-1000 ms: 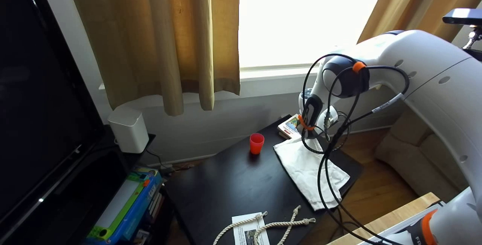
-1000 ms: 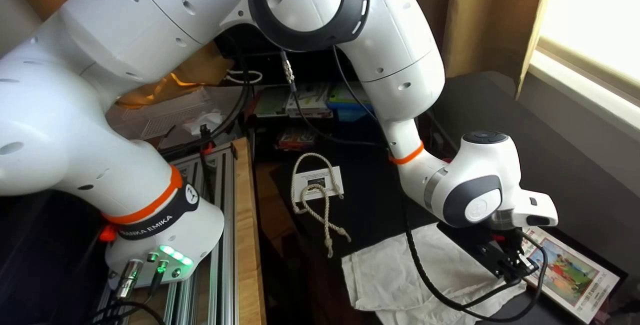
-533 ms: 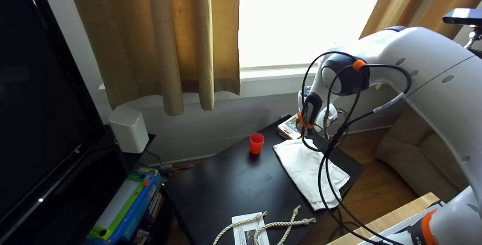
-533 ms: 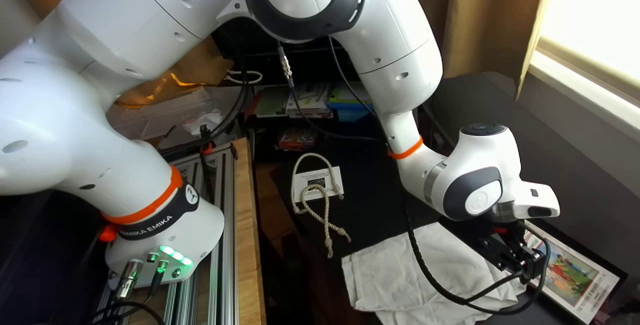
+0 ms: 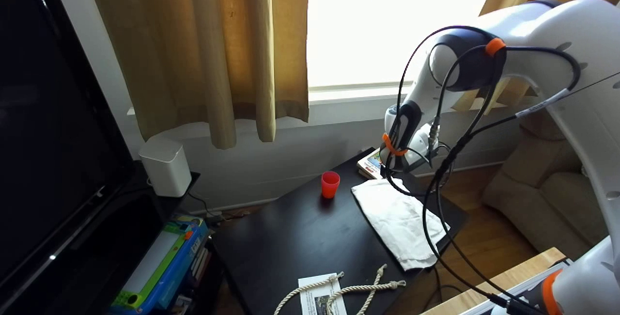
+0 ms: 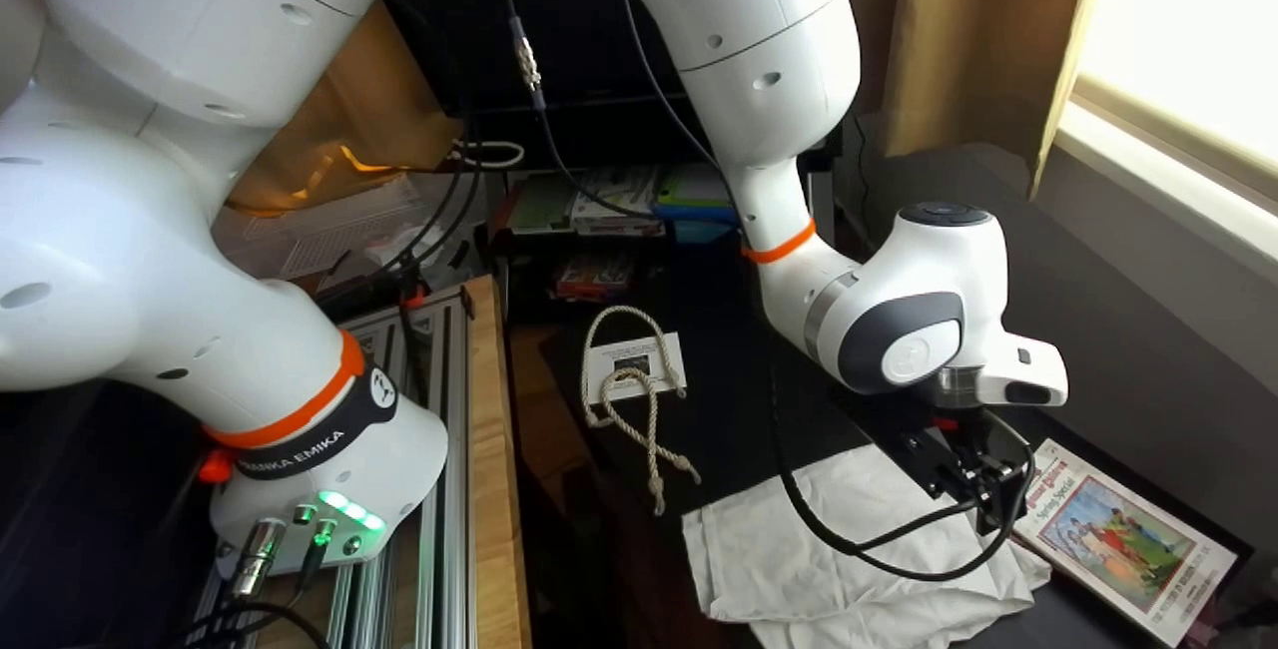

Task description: Fold the towel on the table

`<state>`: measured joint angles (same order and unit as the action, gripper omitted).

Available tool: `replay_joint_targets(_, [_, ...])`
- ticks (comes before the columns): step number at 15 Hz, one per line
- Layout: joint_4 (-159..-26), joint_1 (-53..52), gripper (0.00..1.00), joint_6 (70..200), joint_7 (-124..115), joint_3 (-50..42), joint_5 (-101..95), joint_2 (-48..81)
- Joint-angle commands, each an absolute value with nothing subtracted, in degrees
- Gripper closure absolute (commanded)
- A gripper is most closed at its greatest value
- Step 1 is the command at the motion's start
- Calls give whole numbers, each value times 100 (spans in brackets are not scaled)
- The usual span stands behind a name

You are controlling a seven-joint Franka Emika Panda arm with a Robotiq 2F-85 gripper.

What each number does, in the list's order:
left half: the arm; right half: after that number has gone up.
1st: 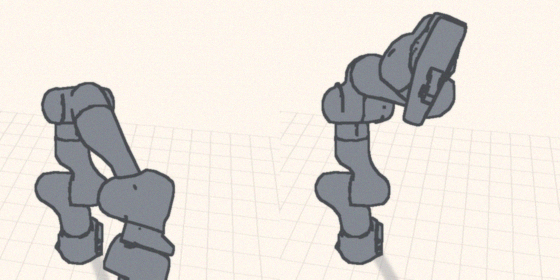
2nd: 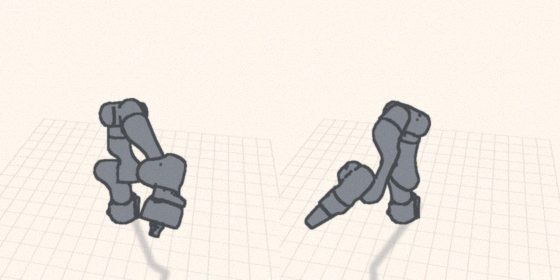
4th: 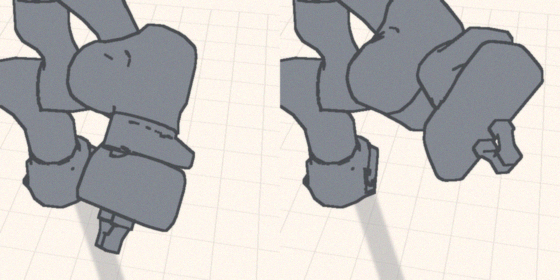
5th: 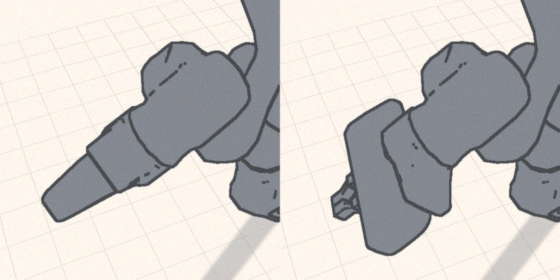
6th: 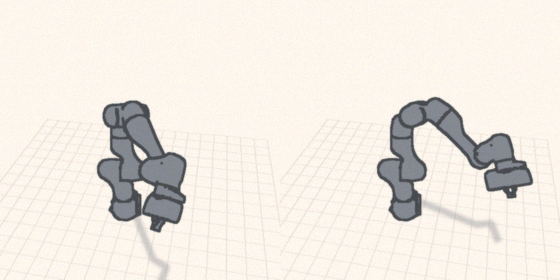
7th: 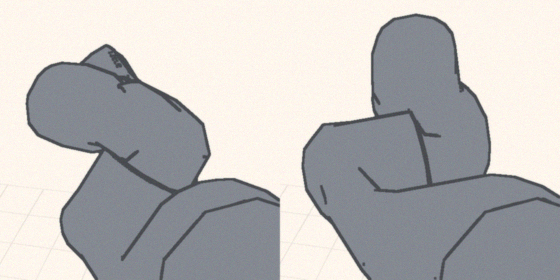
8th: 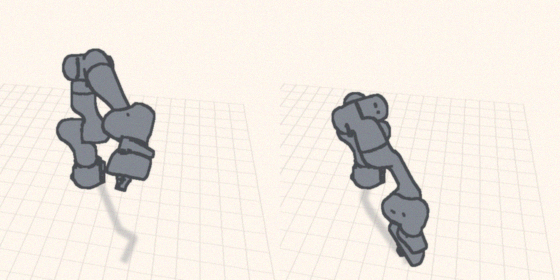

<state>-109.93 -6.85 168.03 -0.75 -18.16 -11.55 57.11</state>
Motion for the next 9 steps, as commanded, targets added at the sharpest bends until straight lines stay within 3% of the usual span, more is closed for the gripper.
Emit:
replay_joint_targets(1, [-11875, -432, 0, 16620, 38, -1501, -1078, 4867])
replay_joint_targets(5, [-12464, -185, 0, 16513, 127, -1341, -1080, 4239])
replay_joint_targets(9, [-12024, -385, 0, 16625, -71, -1521, -1160, 4622])
